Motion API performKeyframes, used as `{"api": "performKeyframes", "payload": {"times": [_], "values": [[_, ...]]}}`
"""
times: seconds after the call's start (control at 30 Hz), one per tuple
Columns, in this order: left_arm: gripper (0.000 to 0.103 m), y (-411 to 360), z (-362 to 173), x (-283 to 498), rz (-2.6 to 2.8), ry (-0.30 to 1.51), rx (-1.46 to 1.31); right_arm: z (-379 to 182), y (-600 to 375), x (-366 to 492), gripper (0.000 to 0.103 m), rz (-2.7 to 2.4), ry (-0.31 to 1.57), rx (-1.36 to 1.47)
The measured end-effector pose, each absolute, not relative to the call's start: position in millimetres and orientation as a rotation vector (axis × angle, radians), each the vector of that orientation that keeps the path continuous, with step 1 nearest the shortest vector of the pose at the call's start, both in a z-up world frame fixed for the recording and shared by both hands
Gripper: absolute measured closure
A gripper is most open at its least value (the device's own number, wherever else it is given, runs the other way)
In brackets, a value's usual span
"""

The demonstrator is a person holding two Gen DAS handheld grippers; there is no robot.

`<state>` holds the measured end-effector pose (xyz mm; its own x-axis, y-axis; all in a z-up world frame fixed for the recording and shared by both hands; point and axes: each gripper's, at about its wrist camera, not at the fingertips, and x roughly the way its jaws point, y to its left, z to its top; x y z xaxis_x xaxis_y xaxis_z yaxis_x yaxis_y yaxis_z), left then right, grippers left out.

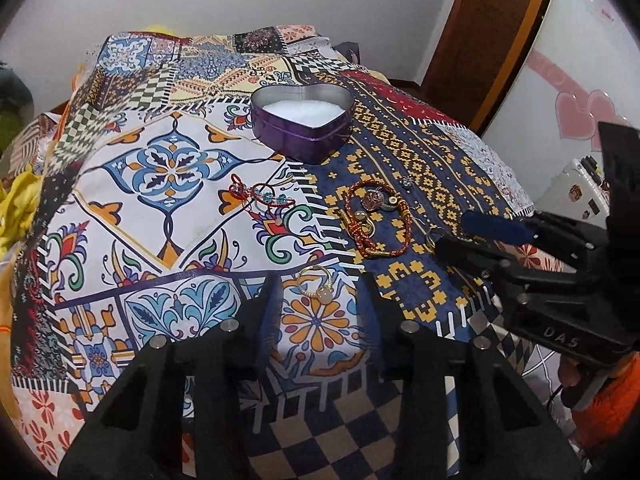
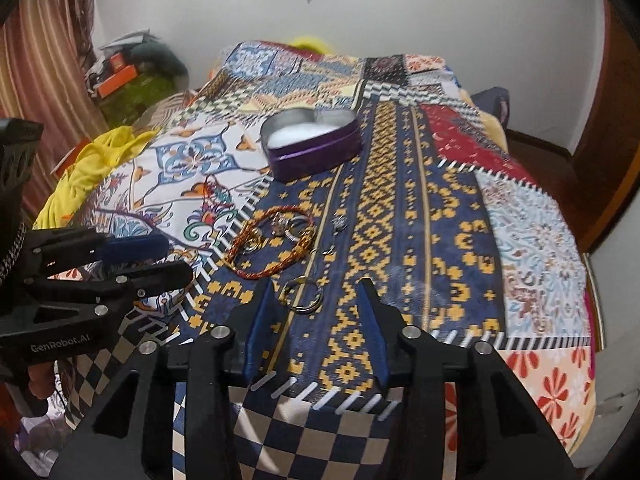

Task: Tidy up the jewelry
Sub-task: 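Close the right tool on a silver ring while the left tool grasps another ring, then carry both rings over the heart tin and open both tools to drop them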

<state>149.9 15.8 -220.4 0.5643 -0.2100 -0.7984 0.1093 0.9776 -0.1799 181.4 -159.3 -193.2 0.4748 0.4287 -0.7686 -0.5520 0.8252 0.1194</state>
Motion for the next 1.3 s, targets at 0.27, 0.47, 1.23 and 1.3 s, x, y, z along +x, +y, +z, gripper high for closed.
{"api": "performKeyframes", "payload": {"times": [0.27,0.47,1.23,1.3], "values": [[0.079,21,-225,152,-0.219,0.959,-0.168,-197,-153,179,0.079,0.616,0.890,-0.178],[0.090,25,-226,152,-0.210,0.957,-0.181,-197,-151,182,0.083,0.624,0.895,-0.170],[0.096,33,-178,143,-0.170,0.833,-0.152,-148,-158,179,0.083,0.569,0.775,-0.136],[0.096,35,-170,145,-0.169,0.809,-0.148,-142,-158,179,0.083,0.567,0.758,-0.134]]}}
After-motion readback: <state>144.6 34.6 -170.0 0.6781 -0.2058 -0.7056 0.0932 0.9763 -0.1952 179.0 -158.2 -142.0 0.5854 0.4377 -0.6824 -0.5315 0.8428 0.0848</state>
